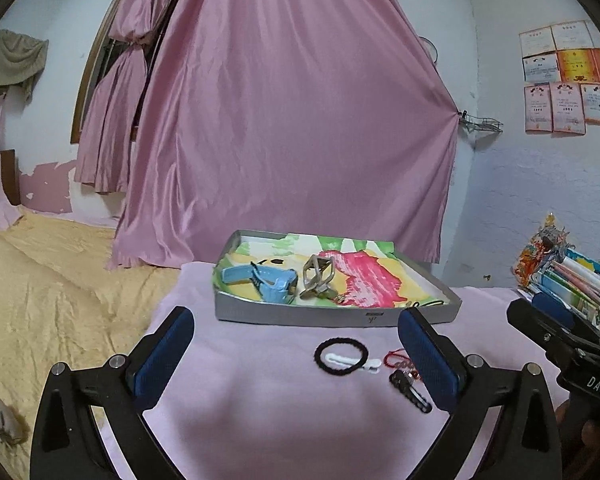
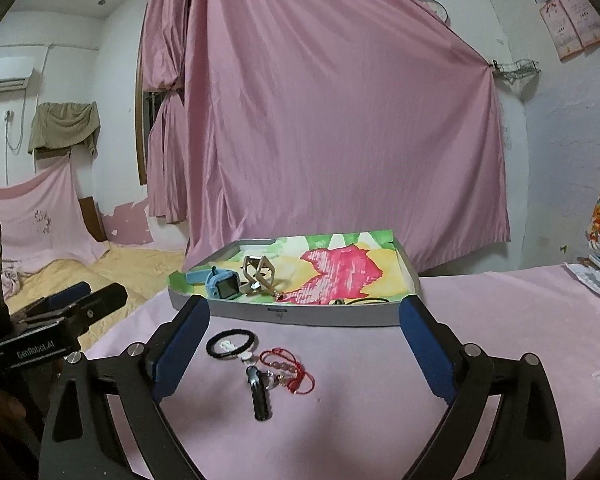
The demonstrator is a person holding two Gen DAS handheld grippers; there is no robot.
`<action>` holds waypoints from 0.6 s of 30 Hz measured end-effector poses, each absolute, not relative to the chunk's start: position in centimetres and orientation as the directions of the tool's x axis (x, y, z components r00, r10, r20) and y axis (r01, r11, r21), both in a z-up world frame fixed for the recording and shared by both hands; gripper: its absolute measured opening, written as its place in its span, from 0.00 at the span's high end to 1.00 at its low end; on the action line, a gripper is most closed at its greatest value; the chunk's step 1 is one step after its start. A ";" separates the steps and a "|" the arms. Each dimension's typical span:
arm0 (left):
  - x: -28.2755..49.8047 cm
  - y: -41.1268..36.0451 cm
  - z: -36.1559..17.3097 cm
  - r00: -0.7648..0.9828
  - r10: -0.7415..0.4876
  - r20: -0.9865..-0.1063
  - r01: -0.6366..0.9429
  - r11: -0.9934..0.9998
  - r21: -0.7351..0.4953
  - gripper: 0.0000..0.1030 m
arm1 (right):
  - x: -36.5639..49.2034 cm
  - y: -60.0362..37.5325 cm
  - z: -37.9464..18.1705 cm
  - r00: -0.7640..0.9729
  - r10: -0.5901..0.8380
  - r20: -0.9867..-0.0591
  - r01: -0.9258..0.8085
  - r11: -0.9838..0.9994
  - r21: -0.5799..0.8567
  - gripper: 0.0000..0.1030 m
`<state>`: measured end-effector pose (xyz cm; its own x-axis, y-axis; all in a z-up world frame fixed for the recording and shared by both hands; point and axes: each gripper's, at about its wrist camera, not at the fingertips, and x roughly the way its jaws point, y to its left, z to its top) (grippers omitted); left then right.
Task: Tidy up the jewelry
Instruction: 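Withdraw both tools from the tray toward the remaining jewelry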
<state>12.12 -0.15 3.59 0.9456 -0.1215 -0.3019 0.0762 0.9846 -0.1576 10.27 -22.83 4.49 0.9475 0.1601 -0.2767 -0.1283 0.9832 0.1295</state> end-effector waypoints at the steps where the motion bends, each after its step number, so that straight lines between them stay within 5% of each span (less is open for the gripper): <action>1: 11.9 0.0 3.4 0.946 -0.117 -0.303 0.074 0.986 -0.152 0.00 | 10.1 -22.6 4.3 0.947 0.156 -0.280 -0.127 0.985 0.119 0.09; 14: 11.1 1.4 0.8 0.920 -0.087 -0.381 0.050 0.993 -0.107 0.00 | 10.2 -20.9 1.8 0.896 0.159 -0.415 -0.138 0.987 0.079 0.09; 18: 12.7 1.7 0.4 0.871 -0.098 -0.481 0.061 0.994 -0.091 0.00 | 11.3 -20.5 1.0 0.858 0.168 -0.485 -0.143 0.986 0.087 0.09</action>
